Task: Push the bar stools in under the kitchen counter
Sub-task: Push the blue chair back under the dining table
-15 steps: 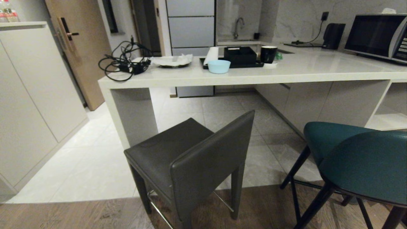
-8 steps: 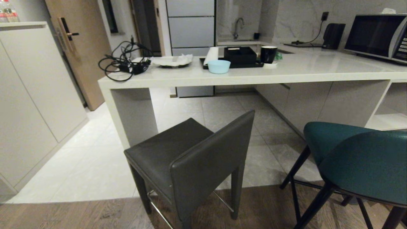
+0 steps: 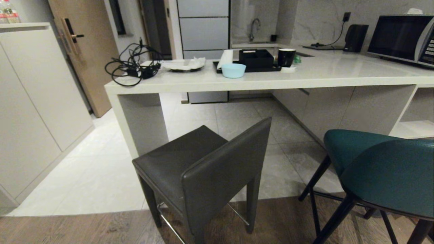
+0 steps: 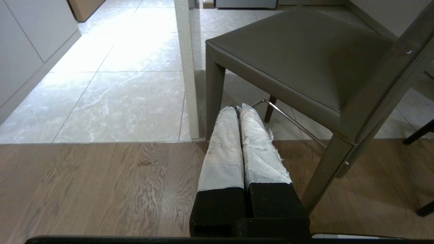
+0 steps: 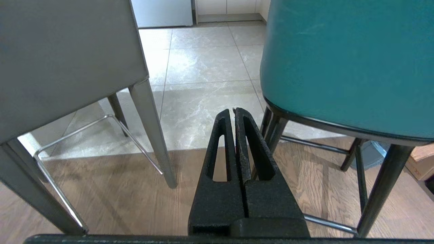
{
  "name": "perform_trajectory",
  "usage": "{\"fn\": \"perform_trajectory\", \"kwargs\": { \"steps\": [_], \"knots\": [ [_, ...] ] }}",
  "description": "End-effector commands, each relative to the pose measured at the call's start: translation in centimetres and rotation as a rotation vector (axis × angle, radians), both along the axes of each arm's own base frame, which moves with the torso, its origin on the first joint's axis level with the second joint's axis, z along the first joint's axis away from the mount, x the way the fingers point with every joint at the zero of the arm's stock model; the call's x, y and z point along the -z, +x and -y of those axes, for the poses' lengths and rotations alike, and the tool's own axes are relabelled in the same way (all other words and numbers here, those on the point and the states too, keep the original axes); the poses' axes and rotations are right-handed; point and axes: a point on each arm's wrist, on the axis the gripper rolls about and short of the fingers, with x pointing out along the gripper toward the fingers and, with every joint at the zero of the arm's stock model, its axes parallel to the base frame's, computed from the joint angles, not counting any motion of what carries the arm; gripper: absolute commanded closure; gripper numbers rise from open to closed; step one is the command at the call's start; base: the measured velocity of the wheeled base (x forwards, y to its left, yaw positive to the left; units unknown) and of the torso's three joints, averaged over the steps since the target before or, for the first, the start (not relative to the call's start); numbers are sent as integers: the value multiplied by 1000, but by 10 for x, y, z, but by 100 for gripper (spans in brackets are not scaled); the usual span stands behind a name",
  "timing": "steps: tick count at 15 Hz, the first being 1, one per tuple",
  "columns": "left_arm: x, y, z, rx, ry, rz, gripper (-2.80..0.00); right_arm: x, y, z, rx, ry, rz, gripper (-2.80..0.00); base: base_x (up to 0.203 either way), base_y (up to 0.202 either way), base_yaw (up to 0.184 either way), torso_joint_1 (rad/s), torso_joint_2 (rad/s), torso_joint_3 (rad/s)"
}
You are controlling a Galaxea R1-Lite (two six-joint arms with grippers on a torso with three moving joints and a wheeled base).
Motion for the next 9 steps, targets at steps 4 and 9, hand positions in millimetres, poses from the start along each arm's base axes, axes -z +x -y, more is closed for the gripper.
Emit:
{"fn": "perform_trajectory", "kwargs": {
  "steps": [4,9],
  "knots": [
    [0,0,0,0,1,-1,0,0,0,0,0,0,1,0,-169,0,-3,3,3,3],
    [0,0,0,1,-1,-1,0,0,0,0,0,0,1,0,-96,0,-2,-2,3,0]
  ]
}}
